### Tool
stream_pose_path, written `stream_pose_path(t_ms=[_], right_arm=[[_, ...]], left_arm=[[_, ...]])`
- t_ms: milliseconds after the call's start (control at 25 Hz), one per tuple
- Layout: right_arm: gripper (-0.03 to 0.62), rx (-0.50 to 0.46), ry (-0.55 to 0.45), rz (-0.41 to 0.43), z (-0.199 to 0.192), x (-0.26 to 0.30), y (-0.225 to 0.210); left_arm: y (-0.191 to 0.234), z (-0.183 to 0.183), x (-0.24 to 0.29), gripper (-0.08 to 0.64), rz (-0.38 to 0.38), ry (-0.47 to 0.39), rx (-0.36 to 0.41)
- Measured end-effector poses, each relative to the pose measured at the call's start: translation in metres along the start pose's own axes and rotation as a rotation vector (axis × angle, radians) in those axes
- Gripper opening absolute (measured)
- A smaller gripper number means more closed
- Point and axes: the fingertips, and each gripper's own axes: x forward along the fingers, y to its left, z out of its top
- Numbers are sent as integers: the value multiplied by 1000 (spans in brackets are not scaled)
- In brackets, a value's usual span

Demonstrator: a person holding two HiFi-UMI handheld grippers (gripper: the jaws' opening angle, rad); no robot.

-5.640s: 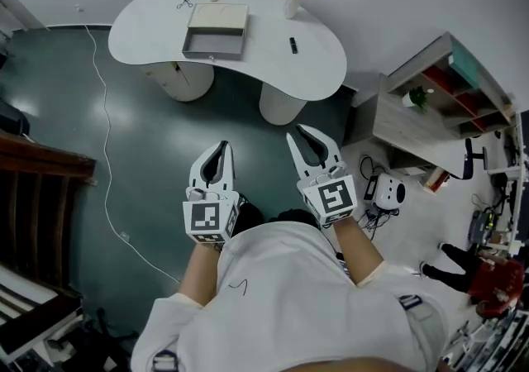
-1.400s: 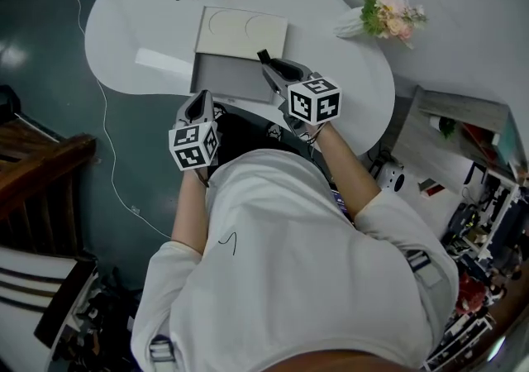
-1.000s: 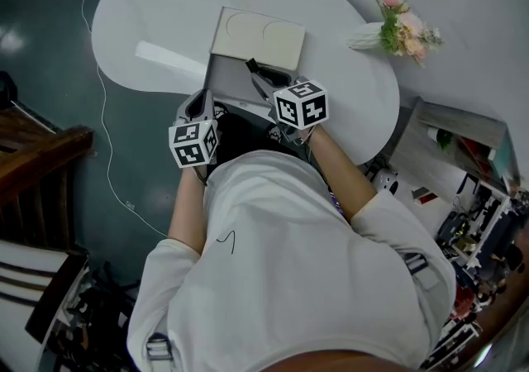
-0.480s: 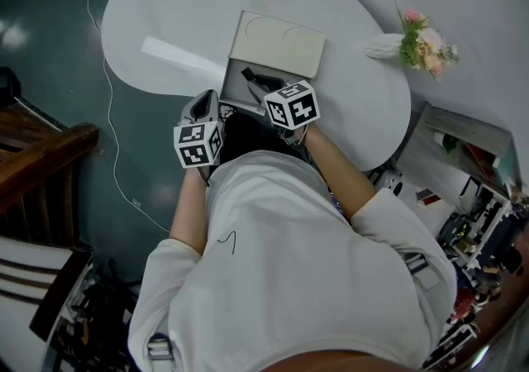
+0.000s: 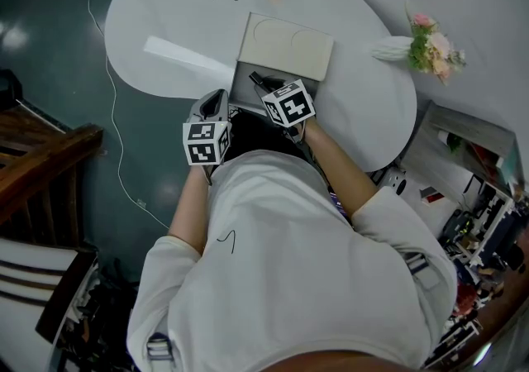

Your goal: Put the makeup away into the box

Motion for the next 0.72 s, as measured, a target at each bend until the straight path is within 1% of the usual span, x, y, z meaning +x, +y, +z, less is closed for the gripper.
stream_pose_path(t_ms=[120,400,520,640,680,720], right_arm=[[94,-21,13,-22,-1,2,0],[94,-16,14,-20,-5,3,-2],[97,-14,-8,-18,-4,1,-2],[120,-24,-40,-18,-1,-7,-2],[118,-24,-52,-22,0,-11,-3],[100,-21,-65,-30,0,-15,-5]], left_arm=[[-6,3,1,20,-18,5,16],[-18,6,4,20,-36,15,43],[-22,4,4,20,-39,21,40],[-27,4,4,20,-42,20,30],[-30,4,4,20,-43,19,28],[-32,4,4,20,-45,16,27]])
